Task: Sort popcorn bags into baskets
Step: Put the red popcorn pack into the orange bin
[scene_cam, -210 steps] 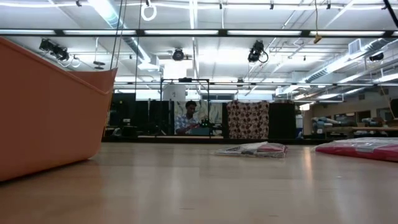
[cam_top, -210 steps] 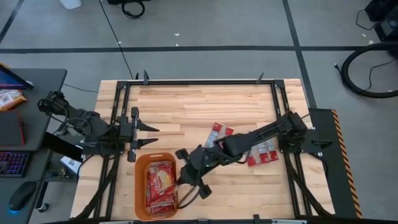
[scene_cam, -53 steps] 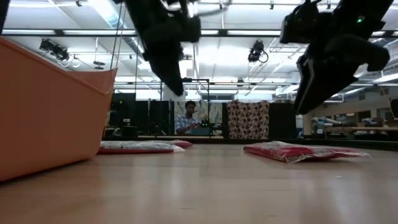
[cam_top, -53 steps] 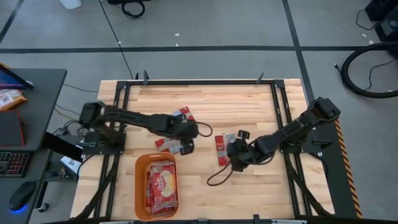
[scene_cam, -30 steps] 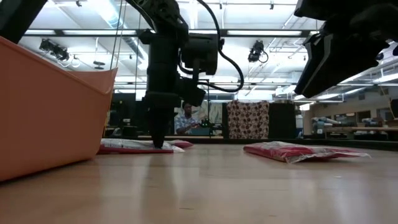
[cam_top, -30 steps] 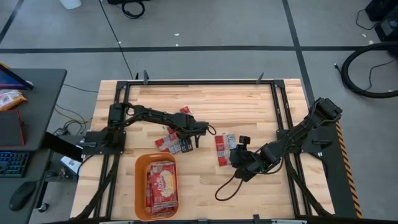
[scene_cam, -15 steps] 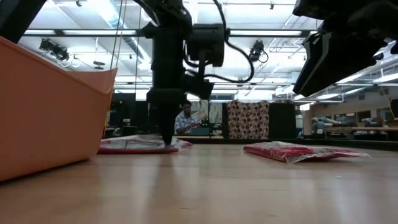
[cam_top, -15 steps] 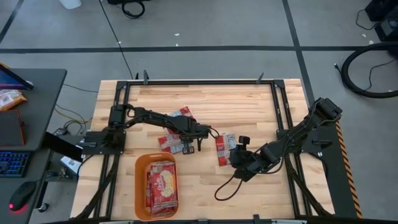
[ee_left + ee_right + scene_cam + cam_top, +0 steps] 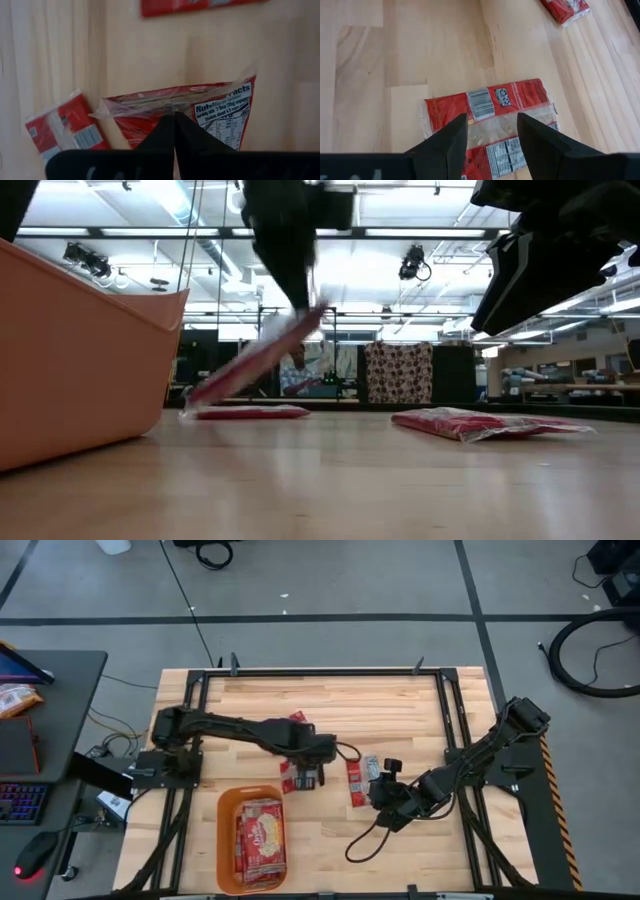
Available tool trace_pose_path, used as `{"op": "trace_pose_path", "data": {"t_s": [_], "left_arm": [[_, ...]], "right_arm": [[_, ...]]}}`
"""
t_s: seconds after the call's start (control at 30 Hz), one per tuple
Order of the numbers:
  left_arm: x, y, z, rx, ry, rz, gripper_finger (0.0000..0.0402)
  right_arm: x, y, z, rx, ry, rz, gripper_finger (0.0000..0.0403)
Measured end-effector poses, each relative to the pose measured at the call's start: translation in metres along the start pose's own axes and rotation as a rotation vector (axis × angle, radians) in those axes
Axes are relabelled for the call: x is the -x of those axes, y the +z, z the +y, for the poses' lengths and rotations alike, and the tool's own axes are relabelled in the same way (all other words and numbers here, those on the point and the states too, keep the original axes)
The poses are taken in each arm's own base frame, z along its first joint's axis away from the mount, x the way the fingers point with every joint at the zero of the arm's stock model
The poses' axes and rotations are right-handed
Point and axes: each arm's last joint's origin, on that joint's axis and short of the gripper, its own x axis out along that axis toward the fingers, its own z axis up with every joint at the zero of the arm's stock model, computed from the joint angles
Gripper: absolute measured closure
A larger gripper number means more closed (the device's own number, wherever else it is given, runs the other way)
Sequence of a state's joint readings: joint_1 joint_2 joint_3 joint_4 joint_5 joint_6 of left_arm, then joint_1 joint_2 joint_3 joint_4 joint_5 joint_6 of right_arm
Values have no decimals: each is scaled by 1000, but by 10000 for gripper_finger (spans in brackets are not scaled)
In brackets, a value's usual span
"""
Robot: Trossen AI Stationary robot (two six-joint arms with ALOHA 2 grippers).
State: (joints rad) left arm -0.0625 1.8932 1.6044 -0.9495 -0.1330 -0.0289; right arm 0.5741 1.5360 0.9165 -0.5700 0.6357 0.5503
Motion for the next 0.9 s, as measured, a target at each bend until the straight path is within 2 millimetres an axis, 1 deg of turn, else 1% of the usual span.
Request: {"op": "trace_pose_path", "data": {"t_s": [0.07, 0.2, 0.23, 0.37, 0.47, 0.6, 0.67, 0.77, 0.83, 0.9], "left_arm": [[19, 0, -6, -15, -28, -33, 400], [61, -3, -18, -46, -149, -134, 400], [69, -4, -22, -59, -186, -153, 400], [105, -10, -40, -165, -345, -288, 400], [127, -12, -57, -246, -413, -399, 400], [146, -18, -80, -340, -502, -486, 400], [151, -19, -93, -378, -559, -520, 399], [156, -26, -112, -426, -609, -523, 399], [153, -30, -124, -441, -622, -528, 399], [142, -35, -136, -442, -635, -518, 400]], "right_arm": [[0, 0, 0, 0, 0, 1, 225], [0, 0, 0, -1, 1, -1, 225], [0, 0, 0, -1, 1, -2, 225], [0, 1, 0, -4, 3, -7, 225], [0, 2, 1, -8, 4, -14, 225], [0, 2, 1, -14, 9, -21, 225], [0, 3, 1, -15, 10, -22, 225], [0, 3, 1, -16, 11, -23, 225], [0, 3, 1, -17, 11, -25, 225], [0, 3, 2, -20, 14, -28, 225]]}}
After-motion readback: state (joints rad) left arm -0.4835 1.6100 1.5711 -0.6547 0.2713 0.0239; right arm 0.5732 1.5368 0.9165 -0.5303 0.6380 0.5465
